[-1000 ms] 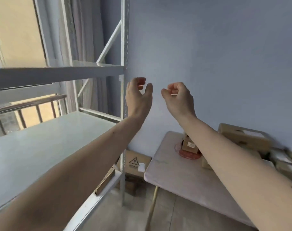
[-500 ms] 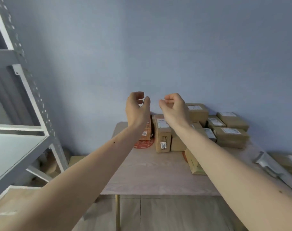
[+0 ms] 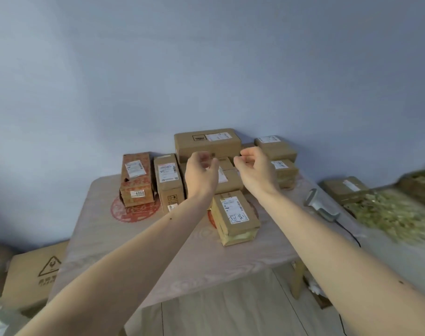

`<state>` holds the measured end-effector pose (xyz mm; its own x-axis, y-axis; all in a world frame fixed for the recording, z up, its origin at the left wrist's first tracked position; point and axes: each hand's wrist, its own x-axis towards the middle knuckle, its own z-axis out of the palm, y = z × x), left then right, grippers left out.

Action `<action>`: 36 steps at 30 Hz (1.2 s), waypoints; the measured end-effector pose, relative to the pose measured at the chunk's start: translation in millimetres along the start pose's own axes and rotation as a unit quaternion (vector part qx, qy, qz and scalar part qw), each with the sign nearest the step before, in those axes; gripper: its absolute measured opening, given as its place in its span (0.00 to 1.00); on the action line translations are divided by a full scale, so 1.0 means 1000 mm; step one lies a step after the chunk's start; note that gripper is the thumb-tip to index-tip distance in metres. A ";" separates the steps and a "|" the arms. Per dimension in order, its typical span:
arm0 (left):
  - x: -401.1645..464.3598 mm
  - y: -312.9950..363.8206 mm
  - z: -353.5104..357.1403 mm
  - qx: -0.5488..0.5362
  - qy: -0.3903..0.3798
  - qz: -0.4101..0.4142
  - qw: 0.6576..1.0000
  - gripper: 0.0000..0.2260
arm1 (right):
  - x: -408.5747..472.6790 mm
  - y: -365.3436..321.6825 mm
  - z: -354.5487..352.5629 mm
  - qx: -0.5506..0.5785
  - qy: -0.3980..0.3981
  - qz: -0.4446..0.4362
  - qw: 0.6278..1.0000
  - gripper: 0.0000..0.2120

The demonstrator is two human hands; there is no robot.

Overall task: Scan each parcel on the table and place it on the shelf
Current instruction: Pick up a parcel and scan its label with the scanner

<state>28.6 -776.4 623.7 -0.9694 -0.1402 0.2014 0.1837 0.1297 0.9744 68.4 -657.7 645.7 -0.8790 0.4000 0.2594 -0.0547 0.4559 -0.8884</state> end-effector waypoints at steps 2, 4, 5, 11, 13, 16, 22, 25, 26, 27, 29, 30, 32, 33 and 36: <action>0.001 -0.007 0.034 -0.004 -0.006 -0.010 1.000 0.10 | 0.017 0.022 -0.017 -0.013 -0.004 0.007 1.000 0.11; 0.002 -0.013 0.067 -0.005 -0.011 -0.025 1.000 0.09 | 0.033 0.046 -0.036 -0.019 -0.011 0.015 1.000 0.12; 0.002 -0.016 0.084 -0.004 -0.016 -0.034 0.999 0.09 | 0.041 0.059 -0.045 -0.022 -0.017 0.021 0.999 0.12; 0.004 -0.044 0.180 0.008 -0.055 -0.091 0.994 0.13 | 0.086 0.136 -0.092 -0.038 -0.024 0.055 0.997 0.11; 0.007 -0.054 0.208 0.005 -0.065 -0.105 0.992 0.12 | 0.102 0.160 -0.104 -0.046 -0.025 0.063 0.997 0.11; 0.016 -0.069 0.247 0.011 -0.078 -0.125 0.989 0.11 | 0.128 0.193 -0.120 -0.056 -0.030 0.076 0.995 0.11; 0.050 -0.096 0.317 0.026 -0.092 -0.159 0.983 0.09 | 0.187 0.252 -0.143 -0.085 -0.047 0.092 0.991 0.11; 0.066 -0.107 0.345 0.040 -0.099 -0.173 0.979 0.10 | 0.214 0.276 -0.151 -0.100 -0.058 0.099 0.988 0.12; 0.070 -0.111 0.355 0.045 -0.100 -0.177 0.978 0.11 | 0.222 0.284 -0.153 -0.106 -0.061 0.101 0.987 0.12; 0.074 -0.115 0.364 0.048 -0.100 -0.182 0.977 0.11 | 0.229 0.291 -0.156 -0.109 -0.066 0.106 0.986 0.12; 0.079 -0.122 0.381 0.051 -0.105 -0.196 0.974 0.11 | 0.240 0.305 -0.162 -0.115 -0.080 0.122 0.983 0.13; 0.080 -0.126 0.389 0.055 -0.108 -0.201 0.972 0.10 | 0.245 0.313 -0.166 -0.118 -0.087 0.130 0.981 0.13; 0.081 -0.134 0.405 0.065 -0.113 -0.209 0.969 0.09 | 0.253 0.331 -0.175 -0.122 -0.093 0.142 0.978 0.12; 0.081 -0.138 0.413 0.068 -0.115 -0.215 0.968 0.09 | 0.257 0.341 -0.181 -0.124 -0.095 0.149 0.976 0.12; 0.083 -0.151 0.437 0.076 -0.112 -0.237 0.962 0.08 | 0.270 0.371 -0.197 -0.131 -0.114 0.170 0.970 0.13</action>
<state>-150.2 -378.9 449.9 -0.9522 -0.0069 -0.3055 -0.2976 0.2483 0.9218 -96.2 -223.8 461.3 -0.9087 0.3895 -0.1501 0.3533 0.5259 -0.7737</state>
